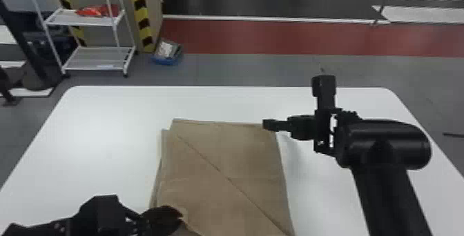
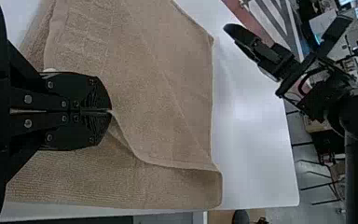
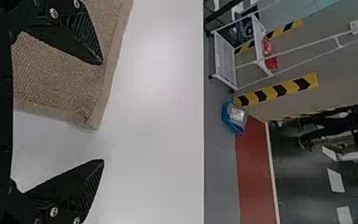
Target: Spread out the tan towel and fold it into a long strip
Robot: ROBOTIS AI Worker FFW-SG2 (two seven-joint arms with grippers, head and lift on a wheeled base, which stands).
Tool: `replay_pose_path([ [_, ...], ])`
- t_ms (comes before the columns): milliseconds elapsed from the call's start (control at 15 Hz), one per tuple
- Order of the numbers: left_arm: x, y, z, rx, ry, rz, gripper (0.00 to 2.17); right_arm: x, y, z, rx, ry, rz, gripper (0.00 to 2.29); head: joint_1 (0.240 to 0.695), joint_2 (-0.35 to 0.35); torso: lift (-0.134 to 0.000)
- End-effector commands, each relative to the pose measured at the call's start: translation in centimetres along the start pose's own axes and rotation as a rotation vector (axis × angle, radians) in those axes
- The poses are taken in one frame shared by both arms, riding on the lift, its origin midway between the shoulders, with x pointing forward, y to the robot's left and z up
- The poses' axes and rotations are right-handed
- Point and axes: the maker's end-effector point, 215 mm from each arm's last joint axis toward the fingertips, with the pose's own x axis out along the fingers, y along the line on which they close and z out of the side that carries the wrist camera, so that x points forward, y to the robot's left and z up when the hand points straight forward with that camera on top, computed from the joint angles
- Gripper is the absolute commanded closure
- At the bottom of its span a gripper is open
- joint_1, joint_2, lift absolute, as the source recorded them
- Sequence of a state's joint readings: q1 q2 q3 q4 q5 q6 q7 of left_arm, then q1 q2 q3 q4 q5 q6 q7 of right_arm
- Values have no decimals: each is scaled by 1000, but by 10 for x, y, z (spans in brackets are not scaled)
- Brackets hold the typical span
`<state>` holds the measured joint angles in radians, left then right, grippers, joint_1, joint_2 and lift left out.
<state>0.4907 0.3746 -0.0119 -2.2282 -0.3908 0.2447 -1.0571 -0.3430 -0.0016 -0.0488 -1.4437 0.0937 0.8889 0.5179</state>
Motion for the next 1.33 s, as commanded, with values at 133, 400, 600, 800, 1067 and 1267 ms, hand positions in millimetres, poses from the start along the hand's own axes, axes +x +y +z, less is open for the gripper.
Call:
replay_pose_path([
  [133, 5, 1, 1, 7, -4, -13, 2142, 30, 22, -14, -99, 125, 8, 218, 695, -17, -118],
  [400, 13, 4, 4, 13, -15, -30, 2142, 28, 11, -33, -110, 234, -42, 485, 695, -9, -118],
  [600, 13, 8, 4, 16, -15, -26, 2142, 25, 9, -41, -89, 261, -49, 1207, 695, -23, -118],
  [800, 12, 25, 8, 21, -22, 1, 2142, 11, 1, -24, -64, 208, -75, 1389, 695, -29, -118],
  [1067, 1, 63, 12, 1, -27, 72, 2142, -25, -33, -3, 54, 133, -116, 1396, 695, -45, -118],
  [1267, 1, 116, 10, -49, -33, 140, 2142, -68, -71, 9, 155, 48, -165, 1396, 695, -67, -118],
])
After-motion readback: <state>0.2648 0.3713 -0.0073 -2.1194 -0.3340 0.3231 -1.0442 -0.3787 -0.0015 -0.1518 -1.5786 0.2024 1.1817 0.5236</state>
